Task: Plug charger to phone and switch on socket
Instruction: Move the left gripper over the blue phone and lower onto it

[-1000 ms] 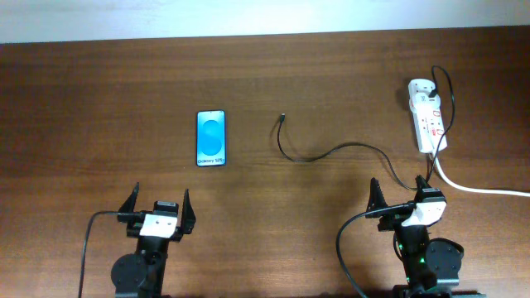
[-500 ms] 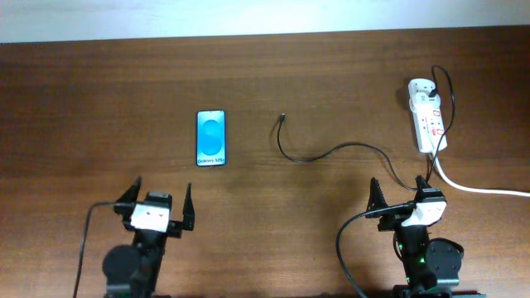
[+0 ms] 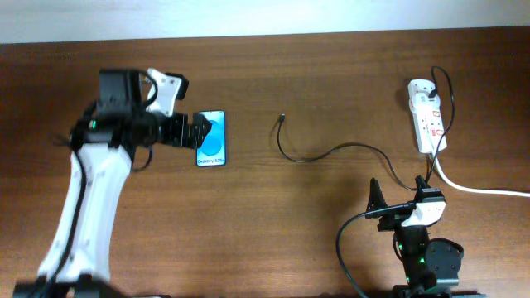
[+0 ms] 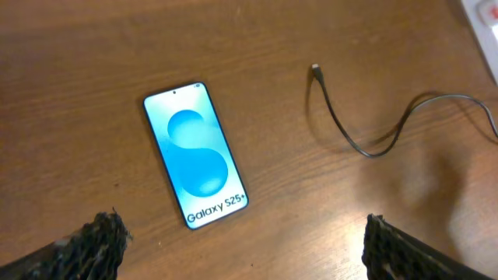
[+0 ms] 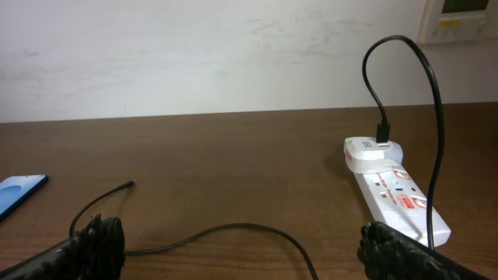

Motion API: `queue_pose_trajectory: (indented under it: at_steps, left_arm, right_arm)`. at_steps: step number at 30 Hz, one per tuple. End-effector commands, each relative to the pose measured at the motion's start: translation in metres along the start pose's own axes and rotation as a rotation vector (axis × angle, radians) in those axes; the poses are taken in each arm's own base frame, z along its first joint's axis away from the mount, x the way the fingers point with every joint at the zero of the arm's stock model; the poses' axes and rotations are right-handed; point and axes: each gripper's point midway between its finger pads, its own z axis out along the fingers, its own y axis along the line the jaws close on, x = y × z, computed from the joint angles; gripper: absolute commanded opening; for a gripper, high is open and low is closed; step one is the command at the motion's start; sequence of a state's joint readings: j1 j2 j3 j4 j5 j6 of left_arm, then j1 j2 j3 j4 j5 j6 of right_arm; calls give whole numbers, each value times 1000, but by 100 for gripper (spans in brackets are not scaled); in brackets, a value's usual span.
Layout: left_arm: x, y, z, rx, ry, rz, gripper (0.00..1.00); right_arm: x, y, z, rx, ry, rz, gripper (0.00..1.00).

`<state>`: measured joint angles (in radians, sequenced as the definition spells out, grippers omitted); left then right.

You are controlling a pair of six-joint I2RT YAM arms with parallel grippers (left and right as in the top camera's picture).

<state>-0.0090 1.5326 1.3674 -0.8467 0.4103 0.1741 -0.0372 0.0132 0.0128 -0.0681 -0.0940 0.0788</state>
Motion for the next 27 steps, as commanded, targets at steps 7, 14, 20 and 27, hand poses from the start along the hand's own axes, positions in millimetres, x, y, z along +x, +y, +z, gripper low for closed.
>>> queue_pose_trajectory:
  at_steps: [7,14,20,27]
  left_arm:
    - [-1,27,70,-13,122,-202,99]
    - [-16,48,115,-301,321,-213,99]
    - [11,57,149,-303,410,-231,100]
    - [43,58,185,-278,510,-242,100]
  right_arm:
    - [3,1,0,-5,4,5,98]
    - [3,1,0,-5,5,5,98]
    - [3,1,0,-5,5,5,98]
    - [3,1,0,-5,5,5,98]
